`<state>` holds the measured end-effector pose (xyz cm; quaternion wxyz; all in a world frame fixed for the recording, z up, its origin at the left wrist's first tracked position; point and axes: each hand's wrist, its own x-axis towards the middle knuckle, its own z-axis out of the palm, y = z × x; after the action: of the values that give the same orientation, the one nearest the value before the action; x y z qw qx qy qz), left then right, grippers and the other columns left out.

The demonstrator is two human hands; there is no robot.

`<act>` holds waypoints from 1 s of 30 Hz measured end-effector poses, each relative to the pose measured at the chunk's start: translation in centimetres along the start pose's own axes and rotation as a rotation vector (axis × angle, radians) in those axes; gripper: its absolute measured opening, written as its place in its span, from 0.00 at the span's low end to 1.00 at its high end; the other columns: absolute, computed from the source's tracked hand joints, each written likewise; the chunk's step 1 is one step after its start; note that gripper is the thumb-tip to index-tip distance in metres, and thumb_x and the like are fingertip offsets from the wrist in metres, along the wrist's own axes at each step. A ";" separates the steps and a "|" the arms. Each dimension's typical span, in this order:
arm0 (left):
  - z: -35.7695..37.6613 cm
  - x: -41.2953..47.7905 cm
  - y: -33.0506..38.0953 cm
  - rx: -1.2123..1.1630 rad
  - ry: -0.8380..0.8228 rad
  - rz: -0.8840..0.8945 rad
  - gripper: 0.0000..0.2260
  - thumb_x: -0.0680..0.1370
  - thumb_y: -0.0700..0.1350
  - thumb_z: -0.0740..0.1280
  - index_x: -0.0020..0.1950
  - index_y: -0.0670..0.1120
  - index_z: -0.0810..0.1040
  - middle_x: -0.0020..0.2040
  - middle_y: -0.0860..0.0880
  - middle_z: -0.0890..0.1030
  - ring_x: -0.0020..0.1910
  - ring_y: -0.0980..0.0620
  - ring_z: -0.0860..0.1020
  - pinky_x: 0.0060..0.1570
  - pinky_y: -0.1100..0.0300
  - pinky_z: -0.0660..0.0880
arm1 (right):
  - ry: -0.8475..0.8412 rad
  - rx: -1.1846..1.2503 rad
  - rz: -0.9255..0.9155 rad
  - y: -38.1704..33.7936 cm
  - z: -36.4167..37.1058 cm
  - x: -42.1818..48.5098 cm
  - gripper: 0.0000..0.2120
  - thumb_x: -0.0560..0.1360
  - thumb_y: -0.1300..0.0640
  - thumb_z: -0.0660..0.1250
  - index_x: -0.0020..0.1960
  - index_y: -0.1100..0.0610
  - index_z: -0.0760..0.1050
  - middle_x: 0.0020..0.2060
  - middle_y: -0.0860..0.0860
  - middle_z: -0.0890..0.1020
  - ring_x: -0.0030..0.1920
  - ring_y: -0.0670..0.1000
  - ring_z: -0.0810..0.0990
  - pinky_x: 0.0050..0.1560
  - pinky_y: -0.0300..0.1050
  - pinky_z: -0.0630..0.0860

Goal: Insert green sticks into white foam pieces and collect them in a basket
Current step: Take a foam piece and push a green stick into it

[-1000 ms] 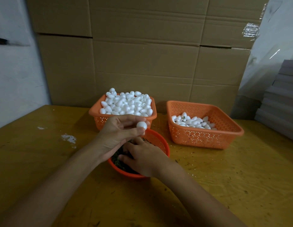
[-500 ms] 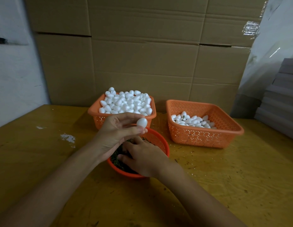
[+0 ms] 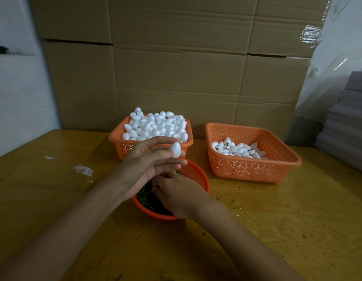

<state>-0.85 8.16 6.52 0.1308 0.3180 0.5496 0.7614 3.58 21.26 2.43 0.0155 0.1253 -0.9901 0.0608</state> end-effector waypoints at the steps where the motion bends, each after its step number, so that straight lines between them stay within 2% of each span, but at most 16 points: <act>1: -0.1 0.0 0.1 0.019 0.020 0.001 0.09 0.69 0.48 0.74 0.43 0.60 0.89 0.48 0.50 0.89 0.49 0.51 0.88 0.44 0.64 0.82 | 0.002 0.004 -0.002 0.0 0.0 0.0 0.16 0.88 0.49 0.55 0.70 0.55 0.71 0.66 0.59 0.72 0.60 0.60 0.77 0.54 0.61 0.80; 3: 0.1 -0.1 0.4 0.013 0.032 0.003 0.11 0.72 0.44 0.70 0.44 0.60 0.89 0.49 0.49 0.89 0.50 0.50 0.88 0.44 0.63 0.82 | 0.009 0.025 -0.006 0.1 0.0 0.0 0.15 0.88 0.49 0.56 0.68 0.56 0.72 0.65 0.58 0.73 0.59 0.59 0.77 0.54 0.61 0.80; 7: 0.0 0.0 0.2 -0.020 0.047 -0.002 0.13 0.73 0.43 0.68 0.44 0.59 0.89 0.51 0.47 0.89 0.50 0.48 0.88 0.44 0.62 0.82 | 0.065 0.099 -0.020 0.4 0.1 0.1 0.13 0.87 0.50 0.59 0.66 0.56 0.75 0.64 0.57 0.74 0.58 0.59 0.78 0.55 0.59 0.79; 14: -0.2 0.3 0.0 -0.041 0.070 0.017 0.11 0.75 0.44 0.69 0.45 0.59 0.88 0.56 0.41 0.87 0.53 0.44 0.87 0.44 0.60 0.82 | 0.321 0.310 -0.006 1.4 0.0 0.3 0.07 0.83 0.54 0.68 0.57 0.57 0.82 0.58 0.54 0.78 0.55 0.54 0.79 0.53 0.50 0.76; 17: -0.7 0.5 -0.4 -0.075 0.079 0.056 0.08 0.78 0.42 0.70 0.53 0.53 0.86 0.58 0.38 0.86 0.57 0.39 0.86 0.46 0.59 0.83 | 0.383 0.416 0.043 1.5 -0.5 0.3 0.05 0.81 0.55 0.70 0.54 0.55 0.82 0.52 0.51 0.81 0.53 0.51 0.79 0.49 0.45 0.72; 20: -1.3 0.7 -0.7 -0.120 0.104 0.111 0.09 0.80 0.39 0.69 0.60 0.41 0.80 0.60 0.36 0.85 0.58 0.38 0.86 0.47 0.58 0.83 | 0.408 0.598 0.104 1.8 -1.0 0.2 0.03 0.81 0.54 0.70 0.50 0.51 0.82 0.45 0.49 0.84 0.44 0.52 0.83 0.48 0.53 0.79; 23: -1.7 0.8 -0.5 -0.169 0.164 0.140 0.13 0.77 0.40 0.71 0.60 0.39 0.79 0.60 0.36 0.85 0.58 0.39 0.86 0.46 0.59 0.84 | 0.433 0.812 0.145 2.0 -1.1 0.0 0.06 0.82 0.55 0.70 0.46 0.52 0.82 0.40 0.49 0.83 0.35 0.51 0.83 0.41 0.52 0.84; 27: -2.3 1.0 -0.4 -0.199 0.243 0.168 0.12 0.78 0.37 0.71 0.61 0.40 0.80 0.57 0.36 0.85 0.53 0.40 0.87 0.45 0.59 0.83 | 0.426 1.094 0.162 2.3 -1.3 0.2 0.07 0.82 0.60 0.69 0.48 0.61 0.82 0.44 0.59 0.85 0.35 0.49 0.81 0.36 0.46 0.83; 30: -2.5 1.3 -0.8 -0.215 0.297 0.189 0.11 0.81 0.34 0.68 0.63 0.41 0.81 0.56 0.36 0.84 0.50 0.42 0.86 0.44 0.59 0.83 | 0.409 1.282 0.147 2.5 -1.7 0.1 0.06 0.81 0.60 0.70 0.47 0.60 0.83 0.45 0.58 0.86 0.36 0.49 0.81 0.36 0.44 0.82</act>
<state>-3.53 7.25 5.78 0.0095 0.2366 0.4459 0.8632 2.90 23.90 3.82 0.1210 0.0280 -0.7414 0.6594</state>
